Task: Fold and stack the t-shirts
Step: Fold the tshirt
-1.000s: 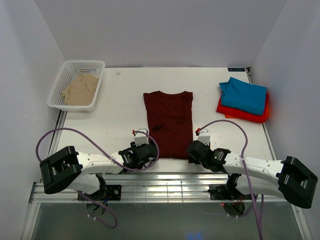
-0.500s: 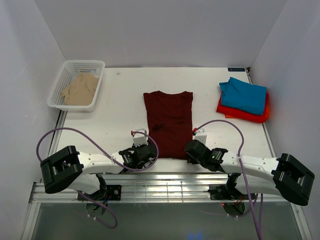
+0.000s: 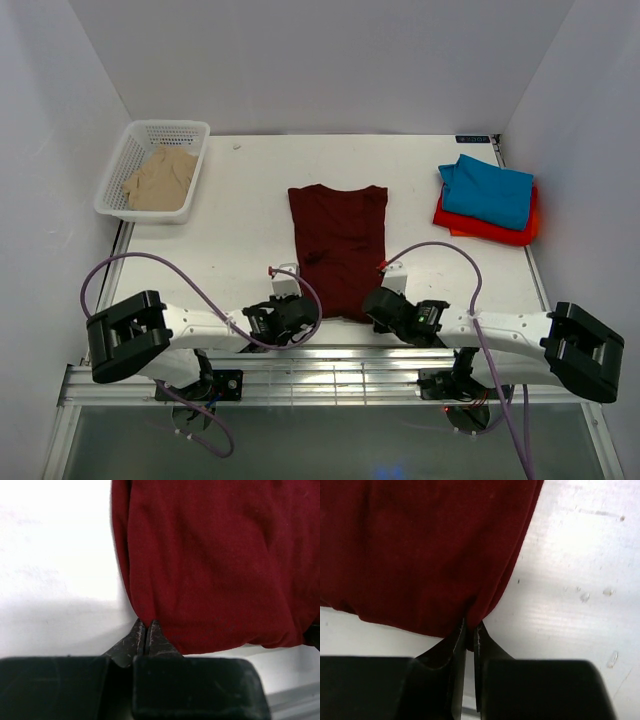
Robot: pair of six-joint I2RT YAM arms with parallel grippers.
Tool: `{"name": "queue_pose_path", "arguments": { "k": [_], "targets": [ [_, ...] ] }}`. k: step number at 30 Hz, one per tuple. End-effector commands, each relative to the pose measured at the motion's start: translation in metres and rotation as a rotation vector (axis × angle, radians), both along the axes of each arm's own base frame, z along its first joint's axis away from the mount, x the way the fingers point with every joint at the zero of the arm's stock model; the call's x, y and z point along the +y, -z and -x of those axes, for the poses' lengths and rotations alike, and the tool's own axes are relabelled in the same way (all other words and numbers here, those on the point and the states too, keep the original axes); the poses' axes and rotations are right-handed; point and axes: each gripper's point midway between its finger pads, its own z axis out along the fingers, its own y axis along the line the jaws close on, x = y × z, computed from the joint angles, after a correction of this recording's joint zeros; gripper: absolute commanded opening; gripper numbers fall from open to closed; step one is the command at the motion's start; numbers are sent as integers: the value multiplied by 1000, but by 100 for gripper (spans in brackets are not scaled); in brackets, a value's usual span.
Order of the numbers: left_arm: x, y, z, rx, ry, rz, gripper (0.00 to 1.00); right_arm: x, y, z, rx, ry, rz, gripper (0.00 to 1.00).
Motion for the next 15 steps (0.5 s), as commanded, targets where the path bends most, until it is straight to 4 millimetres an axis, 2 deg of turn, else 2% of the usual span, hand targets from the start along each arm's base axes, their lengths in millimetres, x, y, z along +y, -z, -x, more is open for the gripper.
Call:
{"name": "queue_pose_path", "arguments": {
  "k": [1,3,5,6,7,8,9,10,11,12,13,14,15],
  "targets": [
    [24,29,42,97,70,-128,0,-20,8,32,62,-15,94,8],
    [24,30,58,109,80,-139,0,-27,7,45,78,11,102,8],
    [24,29,68,116,77,-148,0,-21,0,61,80,10,74,8],
    [31,30,78,111,94,-201,0,-20,-2,68,82,9,74,8],
    [23,23,81,116,63,-167,0,-20,-9,80,79,-26,100,8],
    [22,21,91,110,78,-186,0,-19,-13,82,68,15,90,8],
    [38,16,91,84,56,-260,0,-18,-18,86,61,16,100,8],
    [24,1,94,74,10,-199,0,-27,-23,94,44,-10,158,8],
    [25,-8,95,56,-12,-204,0,-15,-38,92,8,-2,155,8],
    [41,-16,99,28,-13,-276,0,-12,-45,94,-8,27,156,8],
    [40,-30,96,-18,-36,-267,0,-9,-54,96,-33,17,170,8],
    [30,-47,95,-29,-85,-199,0,-7,-70,91,-82,27,219,8],
    [43,-58,93,-60,-96,-246,0,-4,-76,89,-101,46,228,8]
  ]
}}
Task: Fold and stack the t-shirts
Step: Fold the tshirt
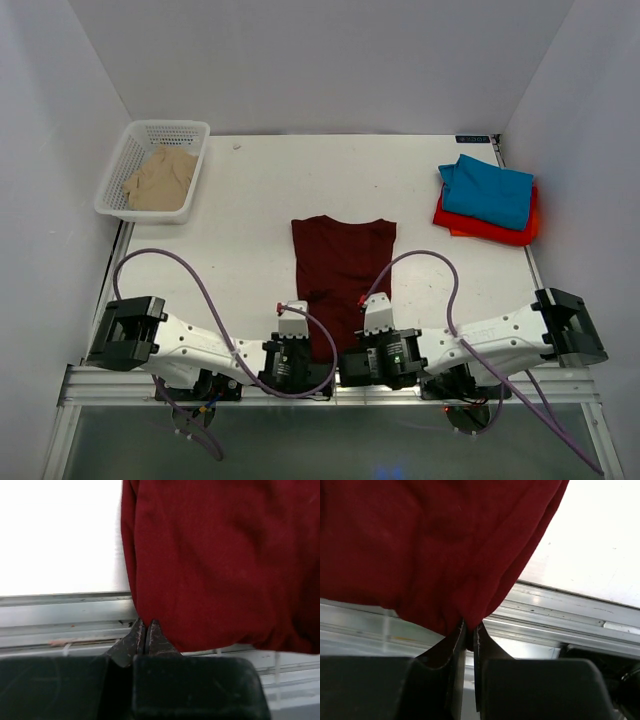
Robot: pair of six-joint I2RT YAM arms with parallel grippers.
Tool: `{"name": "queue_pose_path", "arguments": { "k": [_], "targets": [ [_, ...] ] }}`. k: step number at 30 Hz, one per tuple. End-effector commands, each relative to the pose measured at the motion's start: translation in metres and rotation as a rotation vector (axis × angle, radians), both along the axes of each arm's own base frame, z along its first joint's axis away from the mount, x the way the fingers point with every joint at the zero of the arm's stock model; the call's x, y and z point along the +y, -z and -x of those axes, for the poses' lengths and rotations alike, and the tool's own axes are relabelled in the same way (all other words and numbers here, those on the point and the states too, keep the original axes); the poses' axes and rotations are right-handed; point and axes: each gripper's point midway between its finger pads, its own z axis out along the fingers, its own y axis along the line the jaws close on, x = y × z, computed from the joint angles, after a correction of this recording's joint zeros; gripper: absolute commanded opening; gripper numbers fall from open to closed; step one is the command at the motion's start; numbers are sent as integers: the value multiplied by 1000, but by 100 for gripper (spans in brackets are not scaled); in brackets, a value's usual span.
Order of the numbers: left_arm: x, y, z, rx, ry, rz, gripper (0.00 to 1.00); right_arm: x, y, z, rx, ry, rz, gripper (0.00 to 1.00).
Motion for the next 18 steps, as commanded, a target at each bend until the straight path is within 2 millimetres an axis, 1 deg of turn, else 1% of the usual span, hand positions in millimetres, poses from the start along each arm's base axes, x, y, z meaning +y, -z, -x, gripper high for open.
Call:
{"name": "queue_pose_path", "arguments": {
  "k": [1,2,3,4,5,7,8,9,10,11,14,17,18],
  "targets": [
    [40,-50,-19,-157,-154,-60,0,-7,-44,-22,-187,125,53,8],
    [35,-63,-21,-170,-178,-18,0,-7,-57,-28,-233,128,91,8],
    [40,-74,-24,-189,-181,-19,0,-4,-63,-30,-250,136,86,8],
    [39,-82,-27,-204,-185,2,0,0,-66,-32,-268,126,80,8],
    [36,-94,-31,-231,-183,33,0,3,-73,-37,-298,125,57,8],
    [35,-108,-34,-254,-180,73,0,6,-82,-42,-327,140,13,8],
    [34,-119,-38,-282,-179,102,0,4,-89,-49,-356,156,-11,8],
    [34,-122,-40,-296,-177,104,0,4,-93,-51,-367,158,-29,8],
    [34,-127,-41,-307,-178,122,0,1,-96,-57,-378,180,-35,8],
    [33,-133,-45,-336,-180,135,0,-1,-103,-63,-401,189,-56,8],
    [35,-144,-52,-370,-195,164,0,-7,-114,-80,-451,220,-59,8],
    [40,-150,-64,-411,-236,168,0,-6,-122,-99,-482,255,-66,8],
    [43,-152,-72,-423,-265,171,0,-6,-124,-104,-493,219,-28,8]
  ]
}}
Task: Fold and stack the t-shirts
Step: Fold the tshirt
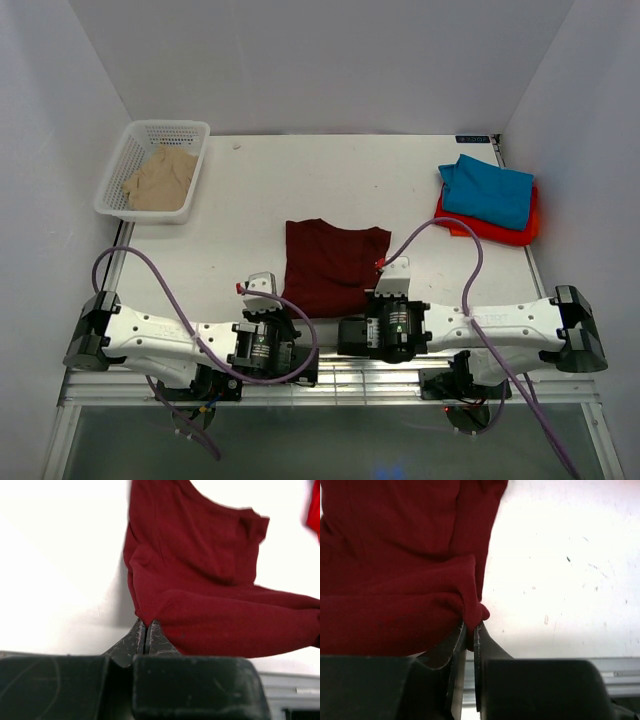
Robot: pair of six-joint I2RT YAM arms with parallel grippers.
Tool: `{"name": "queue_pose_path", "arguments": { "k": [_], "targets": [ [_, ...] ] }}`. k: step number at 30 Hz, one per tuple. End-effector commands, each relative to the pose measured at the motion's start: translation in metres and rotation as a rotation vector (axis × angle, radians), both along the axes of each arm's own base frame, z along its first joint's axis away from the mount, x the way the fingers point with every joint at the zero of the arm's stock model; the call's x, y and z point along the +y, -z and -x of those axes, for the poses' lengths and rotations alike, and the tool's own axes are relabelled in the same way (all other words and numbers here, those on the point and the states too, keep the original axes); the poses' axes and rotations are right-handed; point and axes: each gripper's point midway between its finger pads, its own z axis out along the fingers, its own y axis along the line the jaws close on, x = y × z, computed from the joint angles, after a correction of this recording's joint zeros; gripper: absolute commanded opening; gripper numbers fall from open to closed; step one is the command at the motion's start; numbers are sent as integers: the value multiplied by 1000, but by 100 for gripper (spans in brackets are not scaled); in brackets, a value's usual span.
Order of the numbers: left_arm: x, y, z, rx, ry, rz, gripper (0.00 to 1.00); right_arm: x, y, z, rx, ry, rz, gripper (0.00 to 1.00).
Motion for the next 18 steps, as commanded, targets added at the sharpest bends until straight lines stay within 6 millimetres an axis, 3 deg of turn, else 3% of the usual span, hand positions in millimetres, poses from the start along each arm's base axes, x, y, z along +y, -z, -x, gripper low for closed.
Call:
{"name": "queue_pose_path", "arguments": {
  "k": [1,4,5,6,7,8,9,10,11,14,18],
  "targets": [
    [9,-29,-26,-122,-58,10,0,5,-30,-37,-137,19,-32,8],
    [10,-36,-44,-172,-80,-42,0,6,-34,-58,-150,-19,9,8],
    [14,-37,-53,-181,-102,-64,0,16,-33,-64,-157,-25,-36,8],
    [3,-43,-59,-193,-110,2,0,14,-34,-71,-161,-42,2,8],
    [3,-36,-63,-190,-100,-28,0,11,-34,-79,-159,-24,-1,8],
    [13,-30,-76,-185,-54,-207,0,11,-34,-84,-160,-25,-1,8],
    [-18,-58,-90,-241,-30,15,0,12,-35,-93,-171,-8,-20,8],
    [-22,-60,-100,-272,36,18,0,11,-34,-96,-172,-19,5,8],
    [-23,-52,-113,-313,109,45,0,13,-33,-99,-168,-27,5,8],
    [6,-47,-144,-276,21,19,0,16,-32,-113,-172,-36,8,8],
    [-7,-50,-171,-289,113,-10,0,17,-24,-132,-164,-33,25,8]
  ]
}}
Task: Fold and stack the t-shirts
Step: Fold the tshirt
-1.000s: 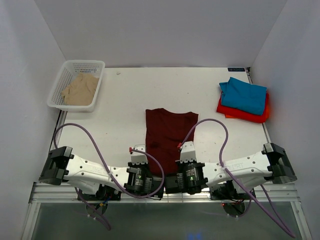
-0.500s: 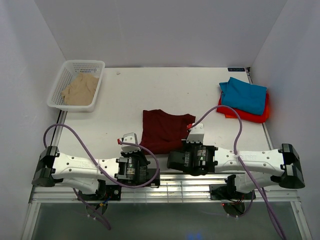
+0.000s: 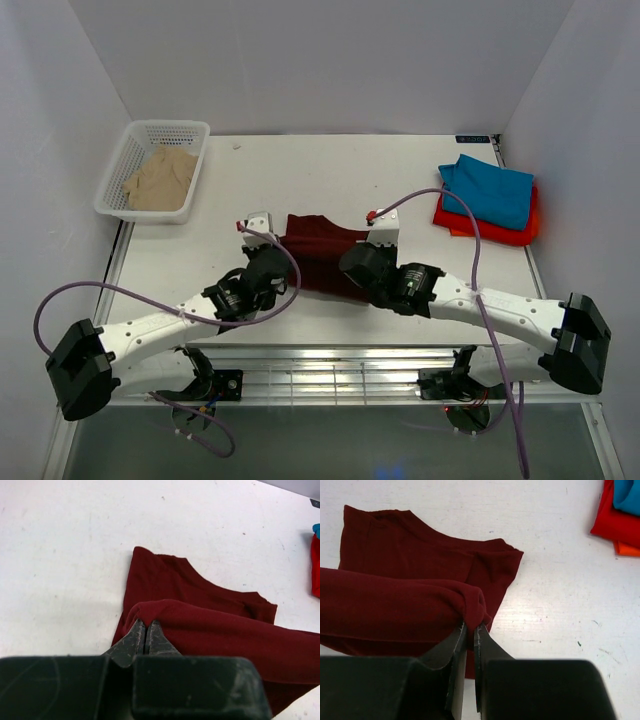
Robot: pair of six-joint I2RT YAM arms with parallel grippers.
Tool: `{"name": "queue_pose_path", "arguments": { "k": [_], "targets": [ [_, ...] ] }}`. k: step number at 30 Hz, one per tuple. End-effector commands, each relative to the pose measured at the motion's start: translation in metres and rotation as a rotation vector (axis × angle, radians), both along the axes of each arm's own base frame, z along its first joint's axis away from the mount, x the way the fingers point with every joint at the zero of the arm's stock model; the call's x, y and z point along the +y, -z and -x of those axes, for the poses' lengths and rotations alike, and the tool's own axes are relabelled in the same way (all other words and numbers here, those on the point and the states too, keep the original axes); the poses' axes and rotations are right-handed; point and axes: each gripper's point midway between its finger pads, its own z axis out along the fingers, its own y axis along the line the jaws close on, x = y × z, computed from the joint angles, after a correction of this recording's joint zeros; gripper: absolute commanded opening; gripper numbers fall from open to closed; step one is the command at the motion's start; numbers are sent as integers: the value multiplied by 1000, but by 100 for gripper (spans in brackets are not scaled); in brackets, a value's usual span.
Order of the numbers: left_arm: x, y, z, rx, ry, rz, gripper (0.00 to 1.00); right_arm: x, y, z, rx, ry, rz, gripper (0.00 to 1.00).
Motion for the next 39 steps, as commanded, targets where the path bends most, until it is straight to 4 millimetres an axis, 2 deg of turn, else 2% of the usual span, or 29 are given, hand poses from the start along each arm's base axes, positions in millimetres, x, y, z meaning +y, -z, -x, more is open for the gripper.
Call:
{"name": "queue_pose_path", "arguments": {
  "k": [1,2,3,5,6,11,12,15,16,18,22,25,26,27,29,30,31,33,36,37,38,39],
  "targets": [
    [-25,-37,-29,-112,140,-2,0,1,1,-23,-36,-8,50,8],
    [-23,-28,-41,-95,130,-15,0,2,3,-25,-28,-15,54,8],
    [-31,-26,-44,-86,174,-9,0,1,5,-27,-24,-12,58,8],
    [-32,-22,-55,-82,186,-13,0,2,8,-33,-18,-10,51,8],
    [-35,-14,-59,-67,192,-27,0,2,9,-35,-19,-14,57,8],
    [-39,10,-81,-24,213,-39,0,-2,22,-52,6,-4,70,8],
    [-41,22,-83,-1,220,-49,0,-4,24,-56,10,1,71,8],
    [-43,31,-94,8,226,-53,0,-4,33,-62,31,3,81,8],
    [-43,41,-97,29,225,-67,0,-3,39,-64,44,1,89,8],
    [-46,43,-104,30,229,-69,0,-3,42,-68,51,3,89,8],
    [-47,55,-115,38,222,-92,0,-3,61,-76,94,10,108,8],
    [-51,52,-134,22,218,-105,0,-5,73,-83,118,32,123,8],
    [-51,62,-141,40,207,-134,0,-6,74,-85,118,43,130,8],
    [-49,49,-153,8,161,-138,17,-9,75,-91,115,63,137,13],
    [-45,40,-163,-15,110,-161,47,-15,68,-103,91,107,159,27],
    [-35,30,-169,-35,45,-171,60,-18,62,-106,74,123,171,39],
    [-33,13,-174,-68,14,-169,69,-21,45,-113,27,161,174,43],
    [-24,-10,-177,-104,-39,-169,72,-25,24,-115,-8,175,180,47],
    [-29,-29,-171,-135,-12,-156,72,-26,3,-114,-43,169,143,49],
    [-33,-30,-167,-136,9,-152,73,-24,2,-112,-39,158,127,49],
    [-40,-22,-159,-124,38,-151,72,-25,7,-109,-28,148,121,49],
    [-45,-19,-153,-118,59,-140,72,-23,3,-106,-37,137,94,49]
  ]
}}
